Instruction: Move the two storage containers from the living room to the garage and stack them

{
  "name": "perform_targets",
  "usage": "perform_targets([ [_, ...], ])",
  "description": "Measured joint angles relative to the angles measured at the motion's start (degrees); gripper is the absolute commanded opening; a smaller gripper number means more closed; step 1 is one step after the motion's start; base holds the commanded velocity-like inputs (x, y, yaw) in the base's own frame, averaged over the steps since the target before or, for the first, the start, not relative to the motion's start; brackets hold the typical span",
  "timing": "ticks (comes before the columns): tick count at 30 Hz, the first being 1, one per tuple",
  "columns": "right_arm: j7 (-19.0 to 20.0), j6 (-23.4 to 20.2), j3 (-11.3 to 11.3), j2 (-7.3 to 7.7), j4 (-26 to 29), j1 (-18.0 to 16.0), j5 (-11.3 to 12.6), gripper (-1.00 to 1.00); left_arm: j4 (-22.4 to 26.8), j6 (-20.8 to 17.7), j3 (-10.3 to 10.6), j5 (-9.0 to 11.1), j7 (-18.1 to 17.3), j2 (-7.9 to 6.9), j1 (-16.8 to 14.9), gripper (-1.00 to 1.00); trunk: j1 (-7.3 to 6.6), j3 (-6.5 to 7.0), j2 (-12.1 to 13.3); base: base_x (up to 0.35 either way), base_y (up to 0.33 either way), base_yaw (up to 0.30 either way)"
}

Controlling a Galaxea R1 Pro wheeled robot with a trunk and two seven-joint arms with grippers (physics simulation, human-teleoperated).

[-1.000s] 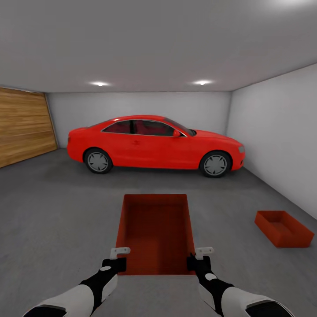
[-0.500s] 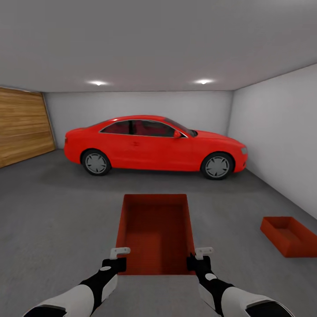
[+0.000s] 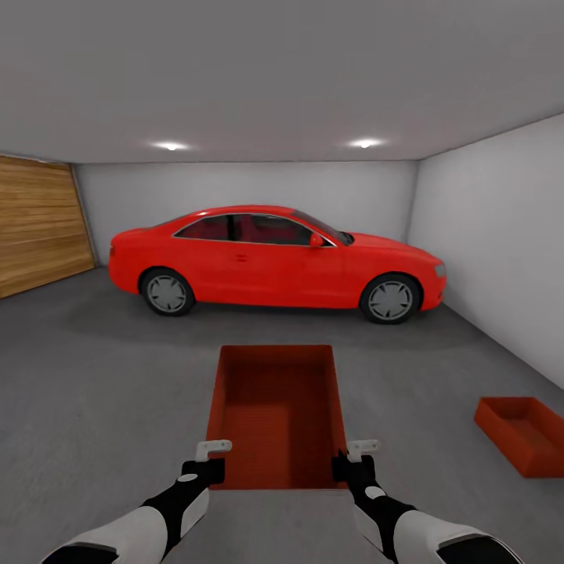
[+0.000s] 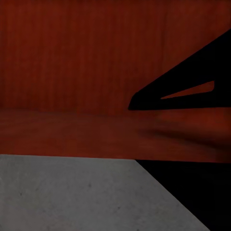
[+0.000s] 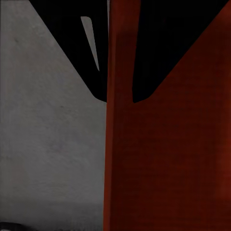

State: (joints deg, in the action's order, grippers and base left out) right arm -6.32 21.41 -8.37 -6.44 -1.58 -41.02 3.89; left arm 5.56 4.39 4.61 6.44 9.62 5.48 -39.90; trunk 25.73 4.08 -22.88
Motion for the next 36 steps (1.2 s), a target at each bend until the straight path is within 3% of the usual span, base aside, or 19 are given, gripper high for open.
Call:
perform_targets([
  [15,0.12,0.05,0.19,0.09,0.01,0.0,-0.19,-1.0,0.02,0.0,-0.01,-0.06,0.08,0.07,-0.01,-1.0,0.0,0.0,0.0,0.322,0.0,-0.012],
  [36,0.13,0.08,0.15,0.1,0.0,0.01,-0.14,-1.0,0.0,0.0,-0.02,-0.07,0.08,0.08,-0.01,-1.0,0.0,0.36,0.0,0.322,0.0,-0.26],
])
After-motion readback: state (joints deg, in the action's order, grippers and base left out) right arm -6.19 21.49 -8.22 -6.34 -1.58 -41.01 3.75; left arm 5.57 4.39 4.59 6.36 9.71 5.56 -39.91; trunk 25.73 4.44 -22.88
